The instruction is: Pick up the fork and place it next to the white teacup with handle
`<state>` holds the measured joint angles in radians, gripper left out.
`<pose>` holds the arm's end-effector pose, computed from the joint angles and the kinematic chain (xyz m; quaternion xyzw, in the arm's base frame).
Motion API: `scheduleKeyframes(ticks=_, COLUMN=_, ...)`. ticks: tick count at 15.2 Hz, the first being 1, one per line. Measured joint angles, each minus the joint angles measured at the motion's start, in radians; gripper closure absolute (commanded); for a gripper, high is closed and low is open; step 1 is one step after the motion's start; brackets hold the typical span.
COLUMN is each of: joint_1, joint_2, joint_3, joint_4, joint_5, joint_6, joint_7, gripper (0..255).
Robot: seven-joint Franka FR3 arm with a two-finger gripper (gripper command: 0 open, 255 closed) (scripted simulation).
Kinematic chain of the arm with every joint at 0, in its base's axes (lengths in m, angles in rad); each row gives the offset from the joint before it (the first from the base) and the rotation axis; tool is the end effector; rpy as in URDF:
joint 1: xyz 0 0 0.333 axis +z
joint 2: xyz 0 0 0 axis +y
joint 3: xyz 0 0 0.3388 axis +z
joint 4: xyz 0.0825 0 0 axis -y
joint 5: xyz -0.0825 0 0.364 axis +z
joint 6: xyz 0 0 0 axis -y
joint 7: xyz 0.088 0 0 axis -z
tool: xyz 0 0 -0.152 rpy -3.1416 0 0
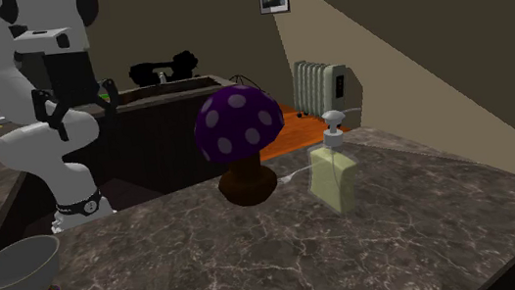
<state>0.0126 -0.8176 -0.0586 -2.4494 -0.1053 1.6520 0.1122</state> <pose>0.2681 -0.0312 0.5346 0.9973 -0.0662 0.0110 0.0307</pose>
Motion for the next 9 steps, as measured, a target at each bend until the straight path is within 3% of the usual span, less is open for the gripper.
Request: scheduleKeyframes(ticks=9, joint_1=0.079, joint_2=0.244, joint_3=0.007, joint_4=0.069, joint_5=0.022, joint_6=0.167, joint_7=-0.089, gripper=0)
